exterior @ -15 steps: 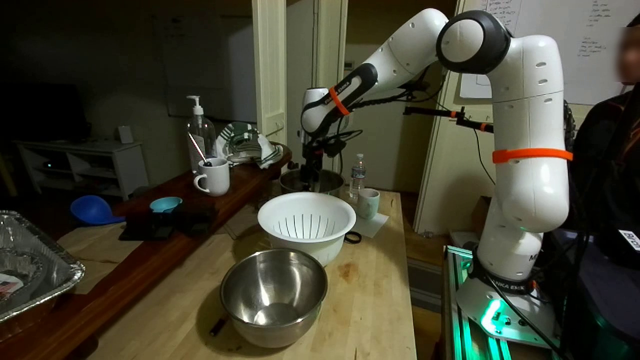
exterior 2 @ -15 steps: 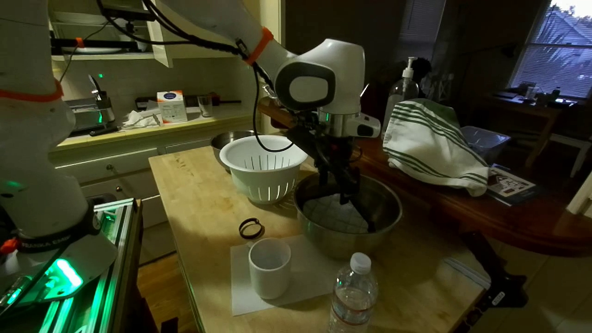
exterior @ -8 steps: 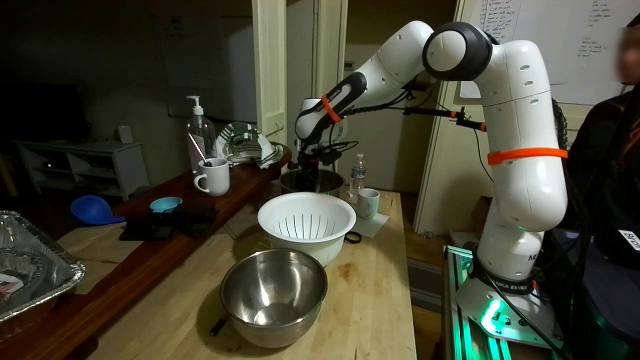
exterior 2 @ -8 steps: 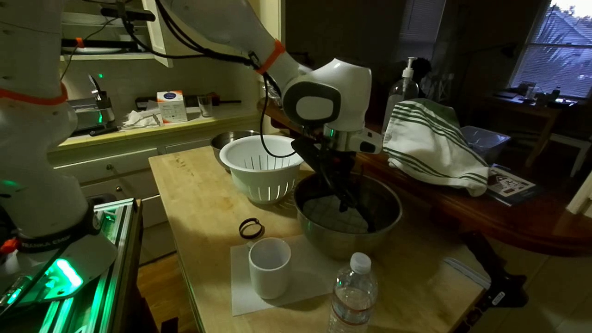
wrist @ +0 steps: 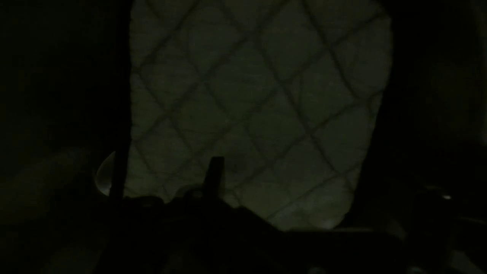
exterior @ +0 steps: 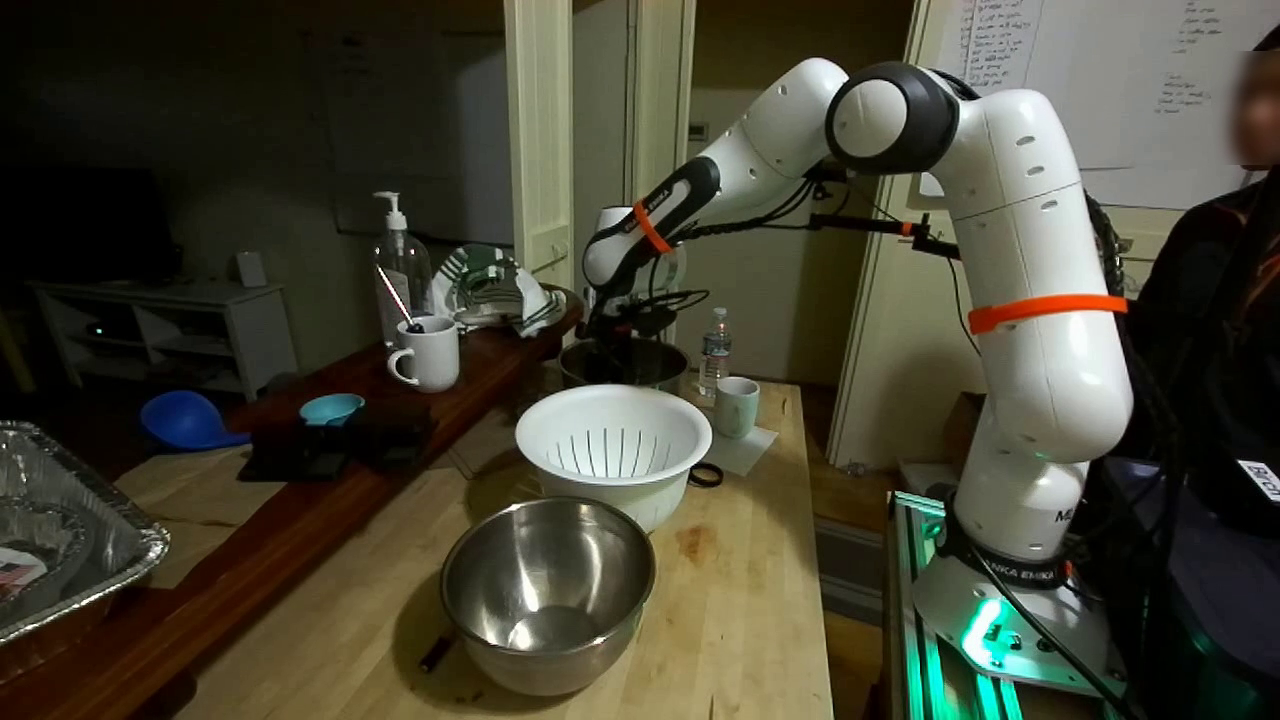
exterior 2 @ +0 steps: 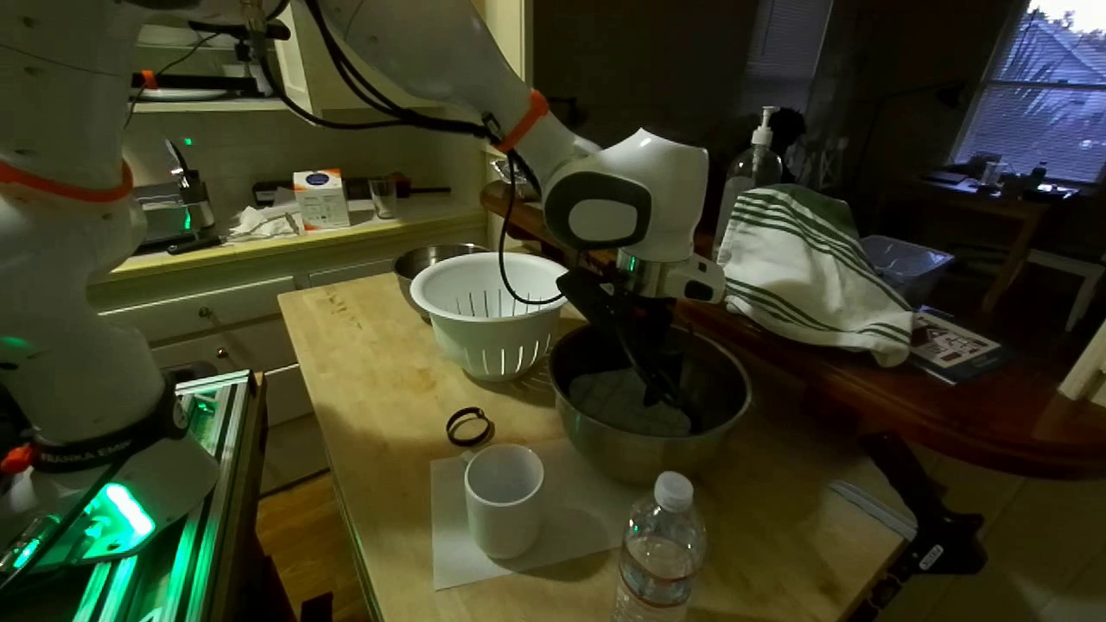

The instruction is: Take the white cloth out of the silver bowl on the right and place it in the white colander then take the cutlery out of the bowl on the right and put them in the bowl on the left.

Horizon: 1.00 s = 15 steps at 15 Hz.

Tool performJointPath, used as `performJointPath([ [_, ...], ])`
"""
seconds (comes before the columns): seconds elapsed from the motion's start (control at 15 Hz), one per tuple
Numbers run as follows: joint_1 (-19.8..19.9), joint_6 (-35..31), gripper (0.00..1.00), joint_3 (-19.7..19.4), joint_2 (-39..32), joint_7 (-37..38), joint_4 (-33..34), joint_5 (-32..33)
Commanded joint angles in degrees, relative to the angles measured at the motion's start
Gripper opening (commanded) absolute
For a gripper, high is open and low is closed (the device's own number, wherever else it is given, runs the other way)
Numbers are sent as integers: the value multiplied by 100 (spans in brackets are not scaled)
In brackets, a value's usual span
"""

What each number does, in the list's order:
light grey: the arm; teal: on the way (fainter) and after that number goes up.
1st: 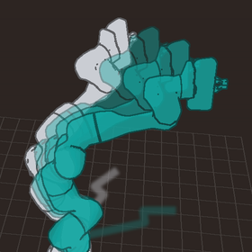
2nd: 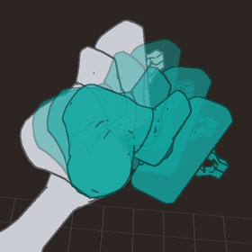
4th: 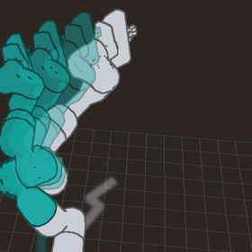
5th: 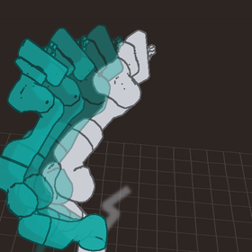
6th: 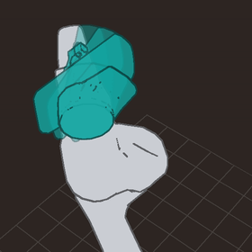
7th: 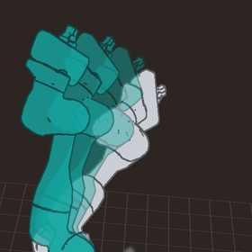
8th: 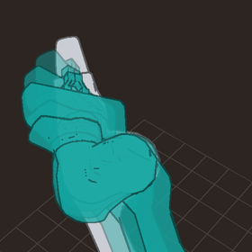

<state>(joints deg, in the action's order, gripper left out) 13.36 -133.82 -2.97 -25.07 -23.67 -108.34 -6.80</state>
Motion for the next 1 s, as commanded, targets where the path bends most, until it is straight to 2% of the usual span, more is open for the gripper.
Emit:
performJointPath([
  [0.0,96,-16,100,126,-131,-210,155,-64],
  [0.27,82,-147,100,167,98,-433,-64,-29],
  [0.53,32,-4,100,203,13,-490,40,14],
  [0.93,-277,75,100,45,-102,137,101,529],
])
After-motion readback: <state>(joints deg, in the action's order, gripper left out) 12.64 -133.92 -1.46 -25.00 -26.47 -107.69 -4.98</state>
